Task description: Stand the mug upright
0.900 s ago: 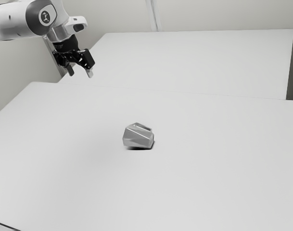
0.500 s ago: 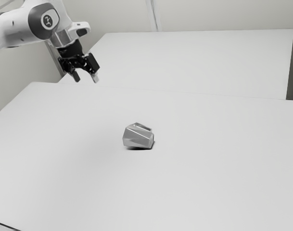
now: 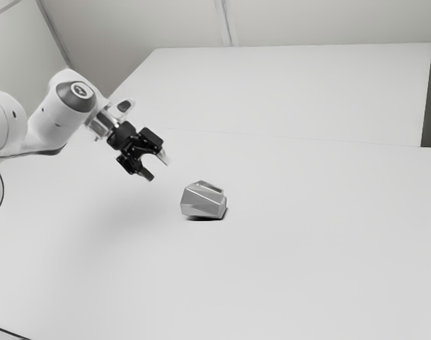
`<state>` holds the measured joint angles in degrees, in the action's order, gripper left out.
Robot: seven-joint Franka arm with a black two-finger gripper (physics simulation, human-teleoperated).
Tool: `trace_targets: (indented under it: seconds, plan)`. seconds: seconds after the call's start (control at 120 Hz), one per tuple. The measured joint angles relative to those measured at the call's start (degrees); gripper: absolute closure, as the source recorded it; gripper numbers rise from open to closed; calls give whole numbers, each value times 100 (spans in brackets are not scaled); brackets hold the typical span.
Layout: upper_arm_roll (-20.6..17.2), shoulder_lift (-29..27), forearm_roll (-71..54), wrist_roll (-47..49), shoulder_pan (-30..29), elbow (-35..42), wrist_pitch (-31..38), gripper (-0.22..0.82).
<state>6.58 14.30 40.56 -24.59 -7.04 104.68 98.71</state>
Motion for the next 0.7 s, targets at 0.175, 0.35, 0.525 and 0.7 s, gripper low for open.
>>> trace_targets:
  seconds: [0.175, 0.35, 0.525, 0.7]
  plan:
    - [-6, 327, 1034, -733, -84, 374, 188, 0]
    - [-15, 777, 1816, -1399, -114, 331, 318, 0]
    - [-56, 981, 2404, -1906, -72, 374, 285, 0]
    - [-65, 1256, 2856, -2285, -54, 393, 138, 0]
